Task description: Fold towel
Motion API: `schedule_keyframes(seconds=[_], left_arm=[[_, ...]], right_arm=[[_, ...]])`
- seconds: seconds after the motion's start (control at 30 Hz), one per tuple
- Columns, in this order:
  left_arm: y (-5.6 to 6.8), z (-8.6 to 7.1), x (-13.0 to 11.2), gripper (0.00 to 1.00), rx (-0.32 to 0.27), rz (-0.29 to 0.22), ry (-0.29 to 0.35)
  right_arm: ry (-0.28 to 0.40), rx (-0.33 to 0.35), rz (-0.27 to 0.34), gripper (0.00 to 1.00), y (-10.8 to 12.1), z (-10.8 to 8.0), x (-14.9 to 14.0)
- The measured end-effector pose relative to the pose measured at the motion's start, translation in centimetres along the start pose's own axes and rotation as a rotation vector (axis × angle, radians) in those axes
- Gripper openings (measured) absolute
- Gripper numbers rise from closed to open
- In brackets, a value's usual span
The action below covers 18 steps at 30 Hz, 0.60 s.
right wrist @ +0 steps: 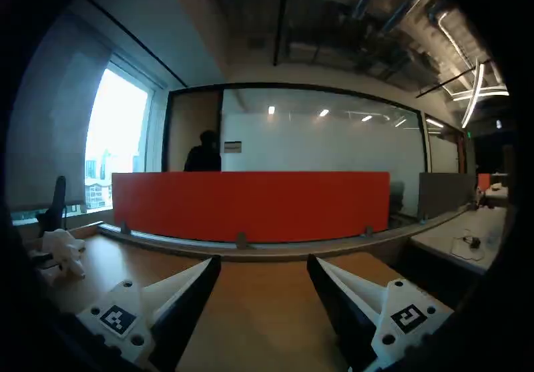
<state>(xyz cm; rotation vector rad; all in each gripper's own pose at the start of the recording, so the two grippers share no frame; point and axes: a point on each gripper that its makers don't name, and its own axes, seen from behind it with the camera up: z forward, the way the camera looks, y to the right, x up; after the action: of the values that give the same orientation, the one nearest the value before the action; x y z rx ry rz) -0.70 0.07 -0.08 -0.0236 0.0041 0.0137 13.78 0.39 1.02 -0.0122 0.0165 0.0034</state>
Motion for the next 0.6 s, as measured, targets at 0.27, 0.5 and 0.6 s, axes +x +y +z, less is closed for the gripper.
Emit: schedule_keyframes(seconds=[0.27,0.5,0.6], left_arm=[[0.1,0.0,0.0,0.96,0.000,0.000,0.000],[0.0,-0.2,0.0,0.96,0.000,0.000,0.000],[0.0,-0.2,0.0,0.96,0.001,0.000,0.000]], right_arm=[[0.006,0.008,0.021,1.00,0.1,-0.5,-3.9],[-0.007,0.006,0.048,1.00,0.5,-0.4,-7.4],[-0.006,0.011,0.055,0.99,0.2,-0.4,-8.4]])
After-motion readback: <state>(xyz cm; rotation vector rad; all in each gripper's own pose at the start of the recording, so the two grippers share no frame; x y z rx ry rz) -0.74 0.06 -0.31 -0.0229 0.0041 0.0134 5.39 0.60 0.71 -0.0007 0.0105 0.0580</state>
